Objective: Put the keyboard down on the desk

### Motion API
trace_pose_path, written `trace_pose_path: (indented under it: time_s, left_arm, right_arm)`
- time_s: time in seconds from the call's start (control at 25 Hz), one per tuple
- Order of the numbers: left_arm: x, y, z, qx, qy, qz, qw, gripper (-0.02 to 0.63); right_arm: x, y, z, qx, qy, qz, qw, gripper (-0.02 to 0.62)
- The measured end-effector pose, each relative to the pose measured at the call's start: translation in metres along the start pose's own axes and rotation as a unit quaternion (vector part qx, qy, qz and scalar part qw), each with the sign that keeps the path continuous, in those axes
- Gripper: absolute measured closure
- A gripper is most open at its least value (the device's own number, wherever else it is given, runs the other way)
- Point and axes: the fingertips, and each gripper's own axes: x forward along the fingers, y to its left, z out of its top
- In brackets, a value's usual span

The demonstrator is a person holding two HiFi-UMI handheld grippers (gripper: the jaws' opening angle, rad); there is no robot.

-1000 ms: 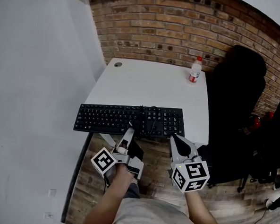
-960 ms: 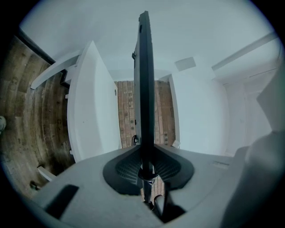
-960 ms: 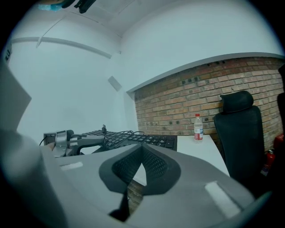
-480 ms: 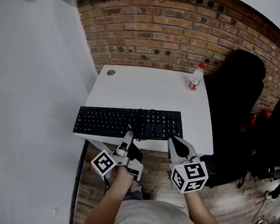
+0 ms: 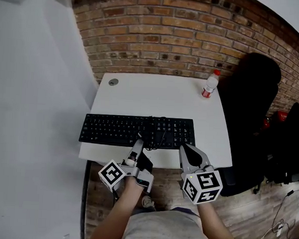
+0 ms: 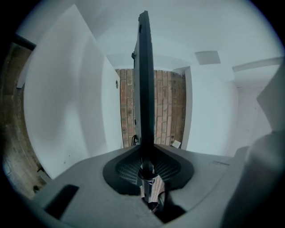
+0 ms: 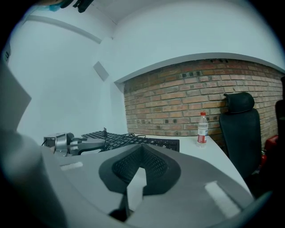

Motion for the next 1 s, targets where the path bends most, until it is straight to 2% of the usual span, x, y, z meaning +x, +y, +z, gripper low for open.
trace_pose_path:
  time_s: [0.4,0.8,1.0]
  left_arm:
    - [0.03,0.022,0.015,-0.02,0.02,0.012,0.9995,0.534]
    - [0.078,0.054,0.028,-0.008,0.017,0.041,0.999,0.534]
    - [0.108,0.073,0.033,-0.02,0.011,0.048,0.9986,0.534]
  right_arm:
    - [0.028,-0.014,0.001,0.006,0.011,-0.032,0.999,0.591]
    - [0.075,-0.051,0.0,0.023,0.015,-0.037,0.999,0.589]
    - [0.104,-0.076,0.002,0.028,0.021,-0.035,0.999,0.59]
